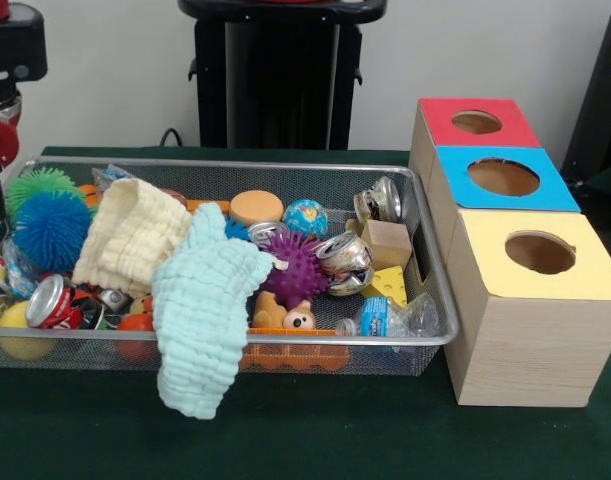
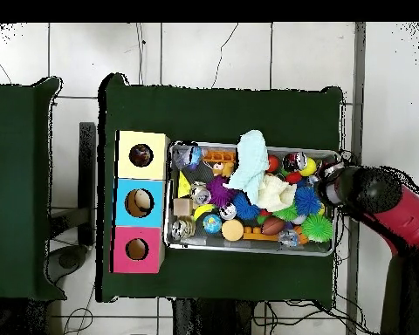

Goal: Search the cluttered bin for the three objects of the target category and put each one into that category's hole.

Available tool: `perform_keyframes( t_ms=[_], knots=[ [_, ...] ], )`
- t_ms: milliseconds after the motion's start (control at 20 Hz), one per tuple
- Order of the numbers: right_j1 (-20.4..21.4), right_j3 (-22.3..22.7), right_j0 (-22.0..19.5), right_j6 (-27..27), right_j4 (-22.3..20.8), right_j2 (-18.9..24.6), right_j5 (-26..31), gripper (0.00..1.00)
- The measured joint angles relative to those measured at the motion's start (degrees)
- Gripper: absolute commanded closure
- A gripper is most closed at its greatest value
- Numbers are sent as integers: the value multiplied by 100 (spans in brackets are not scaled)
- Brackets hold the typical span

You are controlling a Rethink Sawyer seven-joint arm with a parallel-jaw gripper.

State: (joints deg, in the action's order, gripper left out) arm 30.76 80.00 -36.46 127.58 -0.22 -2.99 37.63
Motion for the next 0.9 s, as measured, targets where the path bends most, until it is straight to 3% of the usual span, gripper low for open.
perform_keyframes(
  t_ms=[350,900],
  knots=[
    [127,61,37,0,20,-23,0,100],
    [-149,-100,-190,0,16,-19,0,100]
  ],
)
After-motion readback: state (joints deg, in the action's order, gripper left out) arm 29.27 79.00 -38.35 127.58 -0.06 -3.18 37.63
